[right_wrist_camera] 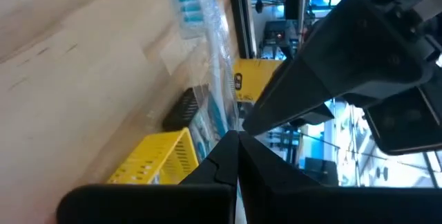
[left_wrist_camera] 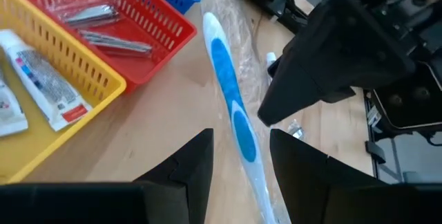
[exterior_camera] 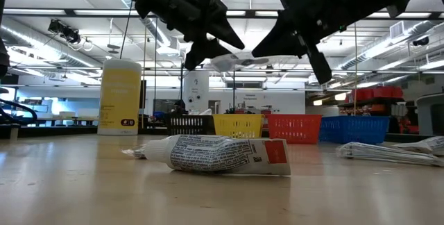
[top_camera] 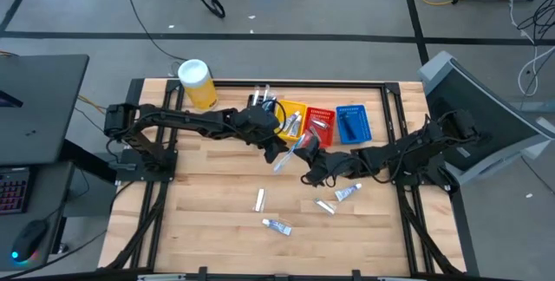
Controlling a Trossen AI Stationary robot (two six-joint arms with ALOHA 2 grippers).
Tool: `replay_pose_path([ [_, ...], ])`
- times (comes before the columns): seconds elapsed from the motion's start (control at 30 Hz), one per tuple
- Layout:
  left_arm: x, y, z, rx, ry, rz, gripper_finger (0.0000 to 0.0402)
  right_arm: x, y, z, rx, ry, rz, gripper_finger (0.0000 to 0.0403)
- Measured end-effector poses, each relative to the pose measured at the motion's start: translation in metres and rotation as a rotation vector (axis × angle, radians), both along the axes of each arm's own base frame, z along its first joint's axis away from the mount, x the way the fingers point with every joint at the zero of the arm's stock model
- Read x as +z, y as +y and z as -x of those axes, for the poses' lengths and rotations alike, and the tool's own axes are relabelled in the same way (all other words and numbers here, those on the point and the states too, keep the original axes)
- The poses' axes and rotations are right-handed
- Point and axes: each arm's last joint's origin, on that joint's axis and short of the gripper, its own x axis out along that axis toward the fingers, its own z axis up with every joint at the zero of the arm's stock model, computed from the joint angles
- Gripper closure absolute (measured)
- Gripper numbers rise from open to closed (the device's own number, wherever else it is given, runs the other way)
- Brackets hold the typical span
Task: Pick & Place Travel size toiletries
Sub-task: Put the blue toothbrush into the black bin
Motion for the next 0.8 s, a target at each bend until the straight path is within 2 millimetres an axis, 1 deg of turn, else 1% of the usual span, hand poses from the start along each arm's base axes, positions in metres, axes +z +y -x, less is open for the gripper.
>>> replay_pose_path([
  [0.2,-0.001,0.0,0.001,0.005,0.017,0.014,0.0251,0.003,-0.005,-0.002,0.01,0.005,0.068,0.0394],
  [0.5,-0.001,0.0,0.001,-0.012,0.016,-0.012,0.0251,0.007,-0.014,-0.005,0.014,-0.025,0.107,0.0394],
  [0.8,-0.002,0.001,0.001,0.01,0.019,-0.069,0.0251,0.007,-0.018,-0.007,0.088,-0.022,0.079,0.0394],
])
